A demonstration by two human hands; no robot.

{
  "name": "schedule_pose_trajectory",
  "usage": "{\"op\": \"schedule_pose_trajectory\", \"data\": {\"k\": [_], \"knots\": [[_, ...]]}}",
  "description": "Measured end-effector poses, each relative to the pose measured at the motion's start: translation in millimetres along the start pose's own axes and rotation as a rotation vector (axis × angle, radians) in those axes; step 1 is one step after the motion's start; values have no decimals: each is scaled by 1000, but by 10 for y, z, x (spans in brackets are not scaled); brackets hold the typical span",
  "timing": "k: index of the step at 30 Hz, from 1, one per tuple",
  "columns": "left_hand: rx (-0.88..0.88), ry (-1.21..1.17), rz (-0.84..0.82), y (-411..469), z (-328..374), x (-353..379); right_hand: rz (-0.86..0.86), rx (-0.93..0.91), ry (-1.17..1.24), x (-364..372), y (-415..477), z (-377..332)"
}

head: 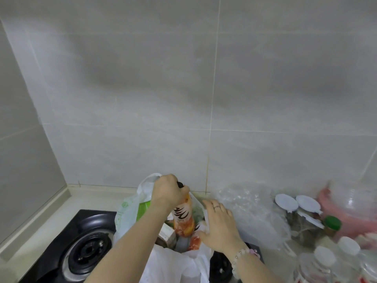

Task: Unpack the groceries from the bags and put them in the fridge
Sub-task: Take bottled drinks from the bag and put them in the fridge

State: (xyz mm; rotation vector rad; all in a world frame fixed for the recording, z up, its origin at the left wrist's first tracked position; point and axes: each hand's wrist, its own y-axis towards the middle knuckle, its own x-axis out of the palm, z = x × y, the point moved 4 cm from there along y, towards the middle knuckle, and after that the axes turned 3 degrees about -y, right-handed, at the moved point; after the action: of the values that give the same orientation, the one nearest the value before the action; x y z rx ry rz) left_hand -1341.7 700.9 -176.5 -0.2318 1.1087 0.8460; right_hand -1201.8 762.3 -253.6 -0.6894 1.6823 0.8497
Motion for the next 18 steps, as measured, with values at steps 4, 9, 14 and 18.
{"op": "schedule_pose_trajectory", "data": {"k": [4, 9, 14, 18], "knots": [[82, -16, 30, 13, 287, -264, 65, 28, 106, -21, -4, -31], [202, -23, 92, -6, 661, -626, 194, 97, 286, -124, 12, -166], [310, -9, 116, -86, 959, -860, 382, 206, 613, -256, -26, -167], [361, -33, 120, -149, 1104, -885, 501, 304, 737, -325, -68, -110]]}}
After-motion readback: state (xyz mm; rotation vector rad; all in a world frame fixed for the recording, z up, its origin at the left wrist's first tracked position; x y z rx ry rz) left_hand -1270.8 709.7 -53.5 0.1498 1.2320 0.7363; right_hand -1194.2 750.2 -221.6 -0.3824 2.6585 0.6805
